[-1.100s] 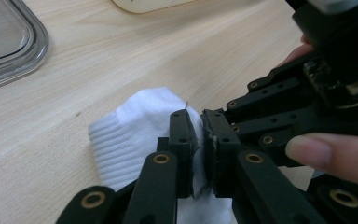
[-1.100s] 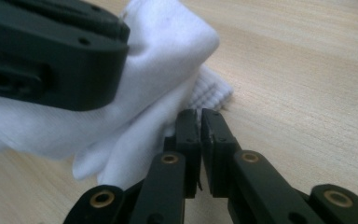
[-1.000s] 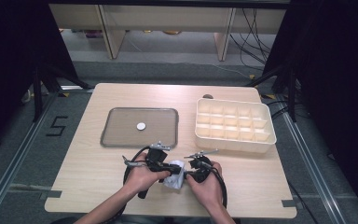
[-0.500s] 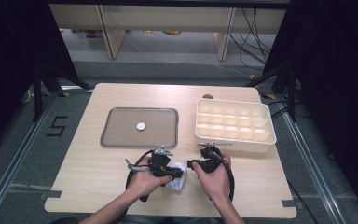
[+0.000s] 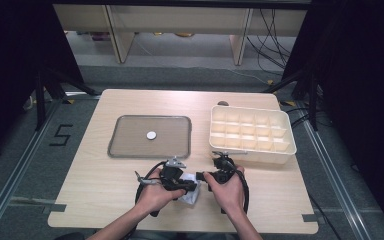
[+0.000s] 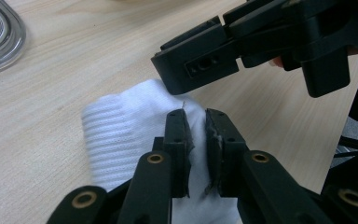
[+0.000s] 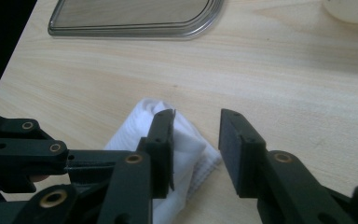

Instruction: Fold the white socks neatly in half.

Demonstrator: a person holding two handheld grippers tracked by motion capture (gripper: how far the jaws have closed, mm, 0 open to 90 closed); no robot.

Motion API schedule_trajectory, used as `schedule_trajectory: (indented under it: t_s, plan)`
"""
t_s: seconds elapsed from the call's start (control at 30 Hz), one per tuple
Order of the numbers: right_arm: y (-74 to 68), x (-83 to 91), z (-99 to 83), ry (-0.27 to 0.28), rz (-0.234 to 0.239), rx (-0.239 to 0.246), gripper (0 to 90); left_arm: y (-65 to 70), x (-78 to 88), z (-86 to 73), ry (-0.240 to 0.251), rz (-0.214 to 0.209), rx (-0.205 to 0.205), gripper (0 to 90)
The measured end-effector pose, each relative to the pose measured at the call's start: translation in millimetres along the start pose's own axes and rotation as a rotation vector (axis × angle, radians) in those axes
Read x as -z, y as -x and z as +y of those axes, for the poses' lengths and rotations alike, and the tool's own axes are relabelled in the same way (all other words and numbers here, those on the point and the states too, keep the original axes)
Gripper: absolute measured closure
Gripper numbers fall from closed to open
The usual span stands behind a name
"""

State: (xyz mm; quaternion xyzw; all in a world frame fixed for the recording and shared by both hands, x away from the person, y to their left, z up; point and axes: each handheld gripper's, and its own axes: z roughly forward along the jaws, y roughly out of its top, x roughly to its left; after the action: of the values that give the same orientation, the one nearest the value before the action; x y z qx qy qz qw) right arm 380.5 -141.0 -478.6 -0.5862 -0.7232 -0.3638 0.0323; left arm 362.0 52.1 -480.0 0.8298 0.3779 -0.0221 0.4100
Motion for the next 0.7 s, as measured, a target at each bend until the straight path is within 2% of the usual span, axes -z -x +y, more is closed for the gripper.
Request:
schedule_trajectory:
  t_s: [0.03, 0.07, 0.1, 0.13, 0.17, 0.2, 0.27, 0.33, 0.4, 0.47, 0.5, 0.53, 0.7]
  plan:
    - [0.6, -0.7, -0.1, 0.003, -0.012, 0.022, 70.1, 0.1, -0.2, -0.1, 0.0, 0.0, 0.001, 78.2]
    - [2.0, -1.5, -0.6, 0.003, 0.029, 0.032, 71.7, 0.4, -0.3, -0.2, 0.001, 0.002, 0.0, 78.2]
    - [-1.2, -0.8, -1.5, -0.018, 0.031, -0.014, 73.6, 0.5, -0.4, -0.2, 0.001, 0.002, -0.001, 78.2]
    - [1.1, -1.2, -1.9, -0.024, 0.017, 0.007, 75.2, 0.5, -0.5, -0.3, 0.0, 0.001, -0.002, 78.2]
    - [0.6, -1.1, -2.4, -0.024, 0.025, 0.013, 77.7, 1.0, -1.0, -0.5, 0.006, 0.0, 0.003, 78.2]
    - [-0.7, -0.7, -3.0, -0.022, 0.002, 0.021, 79.6, 1.4, -1.2, -0.7, 0.007, 0.003, 0.004, 78.2]
    - [-2.1, -0.9, -3.5, -0.033, 0.022, 0.01, 83.2, 1.4, -1.0, -0.7, 0.004, 0.005, -0.003, 78.2]
    - [-0.4, -1.7, -3.3, -0.027, 0.031, 0.037, 86.5, 1.6, -0.9, -0.6, 0.007, 0.007, 0.0, 78.1]
    - [-0.1, -1.5, -3.2, -0.034, 0.016, 0.029, 87.9, 0.6, -0.4, -0.3, 0.0, -0.002, -0.003, 78.0]
    - [-0.3, -1.4, -3.1, -0.025, 0.029, 0.041, 88.4, 1.5, -0.4, 0.0, 0.006, -0.002, 0.004, 77.5]
    - [-3.1, -1.0, -3.5, -0.026, 0.03, 0.013, 88.6, 2.0, 0.1, 0.2, 0.006, -0.003, 0.006, 76.9]
    - [-1.7, -0.3, -3.0, -0.02, 0.012, 0.047, 88.6, 2.1, 1.2, 0.8, 0.007, -0.009, 0.003, 75.9]
    - [0.8, -0.4, -2.6, -0.01, 0.0, 0.059, 88.8, 11.6, 19.0, 2.9, 0.058, -0.04, -0.001, 70.0]
